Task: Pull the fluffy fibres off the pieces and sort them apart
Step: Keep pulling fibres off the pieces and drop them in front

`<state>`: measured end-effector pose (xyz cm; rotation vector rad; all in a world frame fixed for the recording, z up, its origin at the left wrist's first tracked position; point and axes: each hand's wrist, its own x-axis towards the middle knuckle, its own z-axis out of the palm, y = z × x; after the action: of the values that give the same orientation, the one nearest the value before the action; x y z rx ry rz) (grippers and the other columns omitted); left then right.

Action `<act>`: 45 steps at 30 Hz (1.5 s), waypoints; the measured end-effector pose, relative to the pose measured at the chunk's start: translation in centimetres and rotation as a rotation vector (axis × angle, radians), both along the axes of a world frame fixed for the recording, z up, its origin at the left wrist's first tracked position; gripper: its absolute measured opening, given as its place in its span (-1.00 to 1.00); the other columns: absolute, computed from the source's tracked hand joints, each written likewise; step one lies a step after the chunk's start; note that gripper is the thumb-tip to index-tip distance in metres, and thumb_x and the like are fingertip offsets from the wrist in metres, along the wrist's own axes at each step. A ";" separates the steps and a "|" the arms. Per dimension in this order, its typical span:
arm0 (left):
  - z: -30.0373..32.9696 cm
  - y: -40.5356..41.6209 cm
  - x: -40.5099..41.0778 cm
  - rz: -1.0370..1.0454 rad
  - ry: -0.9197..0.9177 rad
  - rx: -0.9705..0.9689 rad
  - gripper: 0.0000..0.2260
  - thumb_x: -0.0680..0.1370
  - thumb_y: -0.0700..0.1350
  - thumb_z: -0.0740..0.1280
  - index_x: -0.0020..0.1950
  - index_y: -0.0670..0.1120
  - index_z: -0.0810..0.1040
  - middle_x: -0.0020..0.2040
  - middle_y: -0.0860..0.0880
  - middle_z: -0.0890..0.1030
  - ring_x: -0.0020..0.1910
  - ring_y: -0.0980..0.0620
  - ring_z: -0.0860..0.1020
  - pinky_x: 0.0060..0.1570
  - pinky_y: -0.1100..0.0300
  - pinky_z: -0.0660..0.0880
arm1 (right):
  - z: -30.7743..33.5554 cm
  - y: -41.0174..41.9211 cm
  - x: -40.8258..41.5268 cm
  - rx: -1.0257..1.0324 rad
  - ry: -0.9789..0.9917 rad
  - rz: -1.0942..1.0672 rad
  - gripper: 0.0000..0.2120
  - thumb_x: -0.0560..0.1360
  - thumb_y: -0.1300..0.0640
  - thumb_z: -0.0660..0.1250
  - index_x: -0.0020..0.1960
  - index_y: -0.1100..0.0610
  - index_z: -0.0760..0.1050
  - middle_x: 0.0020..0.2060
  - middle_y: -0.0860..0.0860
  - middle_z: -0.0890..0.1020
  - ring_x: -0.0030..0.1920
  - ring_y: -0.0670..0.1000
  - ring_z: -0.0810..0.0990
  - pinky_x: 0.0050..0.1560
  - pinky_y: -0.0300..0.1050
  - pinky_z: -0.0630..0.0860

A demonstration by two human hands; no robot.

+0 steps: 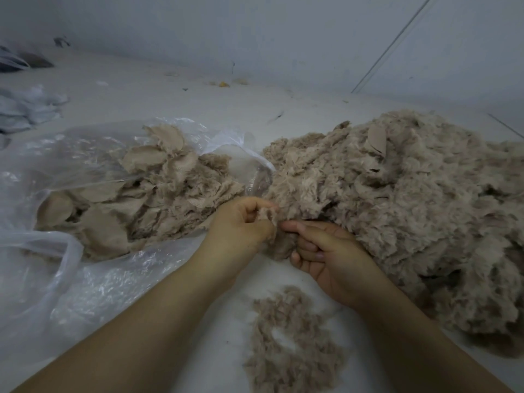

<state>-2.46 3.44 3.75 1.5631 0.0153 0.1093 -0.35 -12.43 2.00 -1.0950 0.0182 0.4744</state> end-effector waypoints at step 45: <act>-0.6 0.3 0.4 -0.035 0.052 -0.126 -0.69 0.62 -0.22 0.25 -0.28 -0.11 0.63 -0.45 -0.14 0.52 -0.52 -0.03 0.40 -0.53 0.24 0.33 | 0.2 0.0 -0.6 -0.038 -0.138 0.118 -0.80 0.53 0.13 0.26 -0.15 0.18 0.60 -0.54 -0.09 0.42 -0.54 -0.18 0.43 -0.30 -0.27 0.51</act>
<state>-2.06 3.72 3.17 1.4396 0.0353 0.0391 -0.93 -12.42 2.17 -1.1683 -0.1602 0.5043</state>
